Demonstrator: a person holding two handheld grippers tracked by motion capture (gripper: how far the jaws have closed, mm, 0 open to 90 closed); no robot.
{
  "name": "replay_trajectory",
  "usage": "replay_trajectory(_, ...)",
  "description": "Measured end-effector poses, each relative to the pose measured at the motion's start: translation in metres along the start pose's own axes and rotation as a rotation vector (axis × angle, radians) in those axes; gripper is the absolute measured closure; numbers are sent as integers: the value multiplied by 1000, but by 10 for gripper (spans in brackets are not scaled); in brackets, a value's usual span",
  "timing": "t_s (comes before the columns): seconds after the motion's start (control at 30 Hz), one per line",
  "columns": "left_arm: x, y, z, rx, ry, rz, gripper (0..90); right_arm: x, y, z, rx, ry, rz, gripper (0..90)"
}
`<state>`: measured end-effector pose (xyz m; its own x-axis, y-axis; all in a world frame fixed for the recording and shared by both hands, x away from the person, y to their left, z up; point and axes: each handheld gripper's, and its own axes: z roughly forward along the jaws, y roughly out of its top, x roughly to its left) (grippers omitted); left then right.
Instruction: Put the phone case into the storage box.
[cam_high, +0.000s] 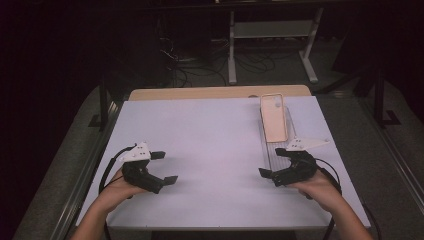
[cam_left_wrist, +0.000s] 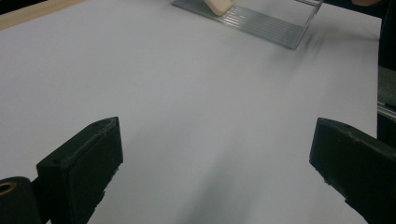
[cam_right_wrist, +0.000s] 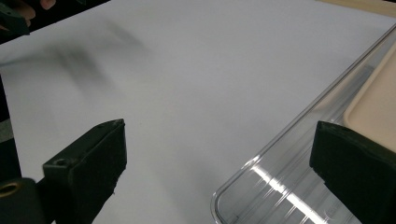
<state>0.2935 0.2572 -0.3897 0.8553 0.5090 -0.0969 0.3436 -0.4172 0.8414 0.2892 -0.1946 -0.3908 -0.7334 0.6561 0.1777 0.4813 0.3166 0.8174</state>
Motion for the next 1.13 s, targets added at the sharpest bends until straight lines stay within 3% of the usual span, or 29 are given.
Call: replay_trajectory(1.13, -1, 2, 0, -7, -2, 6, 23, 0, -6, 1, -8, -2, -3, 34)
